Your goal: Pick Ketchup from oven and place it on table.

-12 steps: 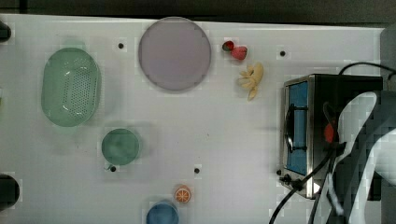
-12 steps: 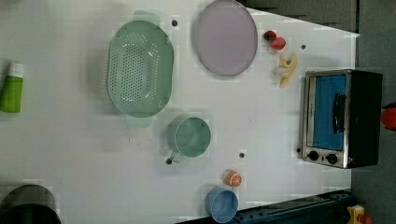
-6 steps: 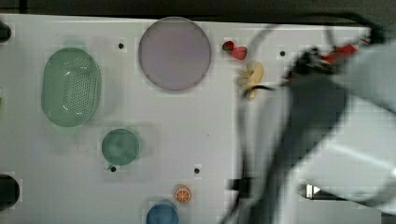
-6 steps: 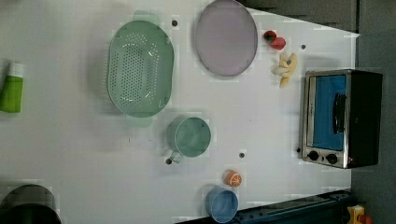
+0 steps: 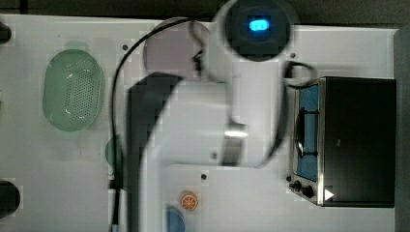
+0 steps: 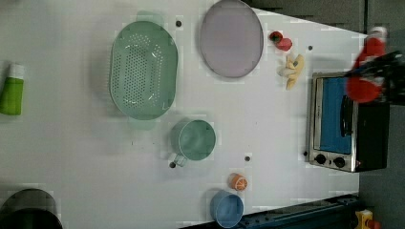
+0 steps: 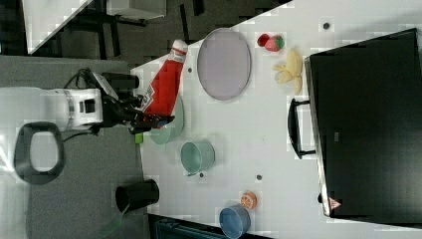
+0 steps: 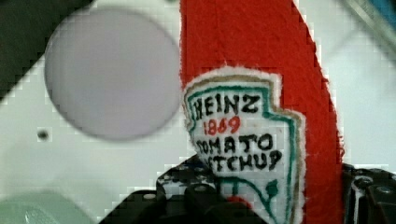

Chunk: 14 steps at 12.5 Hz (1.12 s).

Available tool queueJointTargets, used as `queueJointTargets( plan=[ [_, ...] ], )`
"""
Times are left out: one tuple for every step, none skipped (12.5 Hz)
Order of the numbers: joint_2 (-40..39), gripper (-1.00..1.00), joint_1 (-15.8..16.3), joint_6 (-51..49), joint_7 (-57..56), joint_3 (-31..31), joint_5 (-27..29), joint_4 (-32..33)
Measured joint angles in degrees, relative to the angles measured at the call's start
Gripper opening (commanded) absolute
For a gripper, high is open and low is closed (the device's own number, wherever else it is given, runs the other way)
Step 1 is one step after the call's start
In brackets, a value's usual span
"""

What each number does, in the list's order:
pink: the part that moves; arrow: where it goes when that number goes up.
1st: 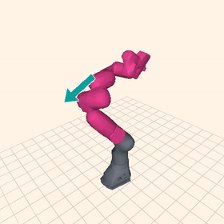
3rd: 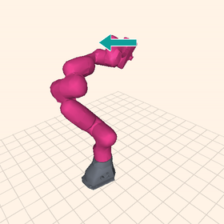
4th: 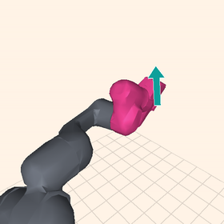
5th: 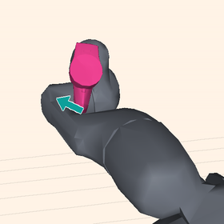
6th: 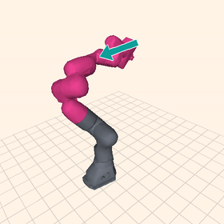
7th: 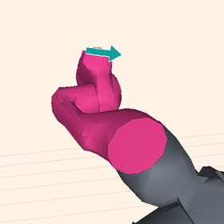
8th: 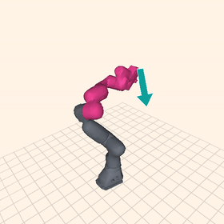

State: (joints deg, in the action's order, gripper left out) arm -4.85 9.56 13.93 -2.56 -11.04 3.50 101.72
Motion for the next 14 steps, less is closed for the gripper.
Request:
queueJointTargets(
  plan=[
    [-0.93,0.29,0.99,0.85,-0.01,0.2,0.58,1.45],
    [-1.42,0.29,1.03,3.17,0.13,0.72,0.55,3.8],
    [-1.09,0.29,0.79,6.48,0.19,1.32,0.74,7.72],
    [-0.84,0.29,0.65,8.86,0.19,1.57,0.82,11.81],
    [-1.0,0.29,0.57,12.27,0.3,1.55,0.81,16.0],
    [-1.46,0.29,0.34,14.95,0.53,1.54,0.93,19.81],
    [-2.19,0.29,-0.17,17.94,0.59,1.64,1.25,22.83],
    [-3.01,0.29,-0.49,20.99,0.6,1.26,0.76,25.74],
    [-4.5,0.29,-0.5,24.29,0.6,0.49,0.73,27.42],
    [-6.52,0.29,-0.52,28.63,0.6,-0.44,0.69,28.09],
    [-8.86,0.29,-0.75,32.29,0.72,-1.1,0.47,28.42],
    [-10.95,0.29,-1.45,34.17,0.76,-1.2,0.62,28.65],
    [-13.02,0.34,-2.02,34.81,0.76,-1.11,0.78,28.65],
    [-14.87,0.53,-2.52,34.81,0.76,-0.59,1.1,28.65]
  ],
)
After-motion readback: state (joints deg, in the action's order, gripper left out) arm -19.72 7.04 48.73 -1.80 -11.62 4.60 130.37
